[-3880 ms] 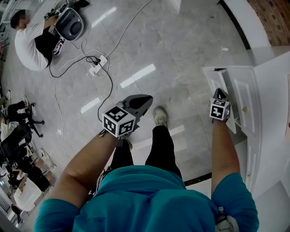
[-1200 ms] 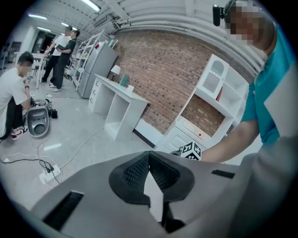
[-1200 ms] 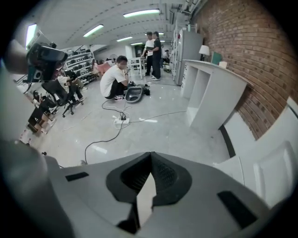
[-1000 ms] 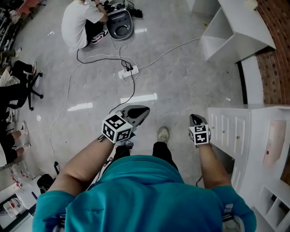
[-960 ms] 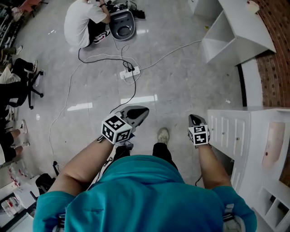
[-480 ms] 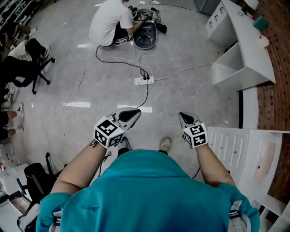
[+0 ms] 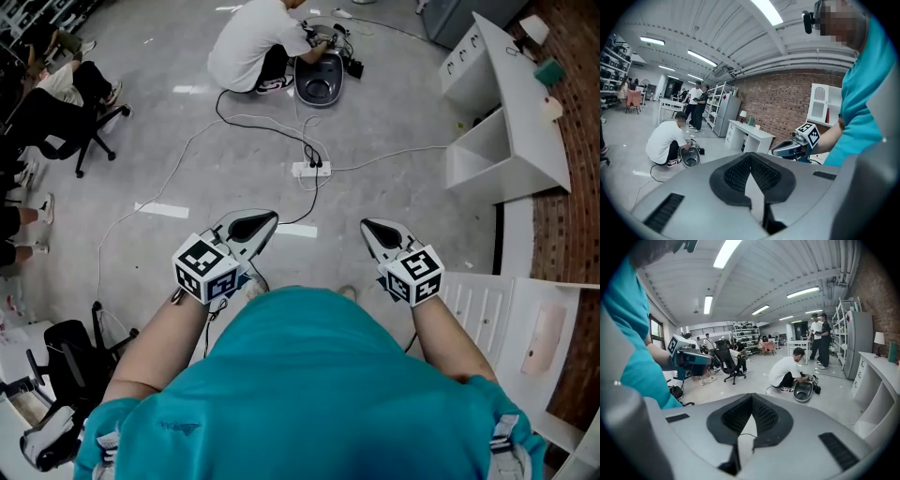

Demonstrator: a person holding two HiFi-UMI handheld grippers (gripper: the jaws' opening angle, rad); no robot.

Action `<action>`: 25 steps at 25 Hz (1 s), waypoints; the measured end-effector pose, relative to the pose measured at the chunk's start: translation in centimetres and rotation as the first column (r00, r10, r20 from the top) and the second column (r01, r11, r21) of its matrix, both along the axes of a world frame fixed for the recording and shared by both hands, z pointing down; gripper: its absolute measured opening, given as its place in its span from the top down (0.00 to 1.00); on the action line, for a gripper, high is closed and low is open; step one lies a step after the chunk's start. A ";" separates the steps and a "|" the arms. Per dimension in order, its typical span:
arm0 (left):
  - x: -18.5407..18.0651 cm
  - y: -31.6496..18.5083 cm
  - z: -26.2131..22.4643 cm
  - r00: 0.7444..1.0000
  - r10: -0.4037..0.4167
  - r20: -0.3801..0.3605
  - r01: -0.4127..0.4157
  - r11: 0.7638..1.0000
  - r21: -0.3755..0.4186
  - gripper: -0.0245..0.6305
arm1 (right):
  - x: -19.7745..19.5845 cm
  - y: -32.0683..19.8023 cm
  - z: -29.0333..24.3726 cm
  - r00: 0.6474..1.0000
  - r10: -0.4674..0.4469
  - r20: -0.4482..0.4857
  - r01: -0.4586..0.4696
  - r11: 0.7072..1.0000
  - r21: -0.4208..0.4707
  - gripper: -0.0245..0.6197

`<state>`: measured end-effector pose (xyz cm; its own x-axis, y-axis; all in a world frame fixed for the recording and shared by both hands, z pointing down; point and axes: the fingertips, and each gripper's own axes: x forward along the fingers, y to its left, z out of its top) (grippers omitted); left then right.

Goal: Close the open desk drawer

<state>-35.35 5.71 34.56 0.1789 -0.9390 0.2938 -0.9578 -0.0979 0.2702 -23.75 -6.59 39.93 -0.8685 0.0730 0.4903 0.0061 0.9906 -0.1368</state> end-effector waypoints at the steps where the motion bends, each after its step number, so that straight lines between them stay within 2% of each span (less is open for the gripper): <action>1: 0.0 0.2 -0.5 1.000 -0.004 0.000 0.004 1.000 0.011 0.94 | -0.2 0.4 -0.7 1.000 -0.013 0.015 0.013 1.000 -0.003 0.93; 7: -0.7 1.0 -2.9 1.000 -0.019 0.009 0.018 0.998 0.066 0.94 | -1.5 0.7 -4.1 0.996 -0.055 0.077 0.053 0.998 0.026 0.93; 14: -1.0 0.5 -4.1 0.999 -0.028 0.017 0.026 0.995 0.098 0.94 | -0.9 -0.5 -5.7 0.993 -0.022 0.115 0.019 1.000 0.022 0.93; 25: -0.8 -0.2 -4.1 1.000 -0.019 0.005 0.019 0.995 0.095 0.94 | -0.5 -1.7 -6.0 0.991 0.013 0.131 -0.015 1.000 0.014 0.93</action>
<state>-36.17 5.53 30.42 0.1593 -0.9660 0.2036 -0.9612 -0.1048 0.2551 -24.20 -8.30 33.89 -0.9261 0.0537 0.3735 0.0088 0.9926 -0.1207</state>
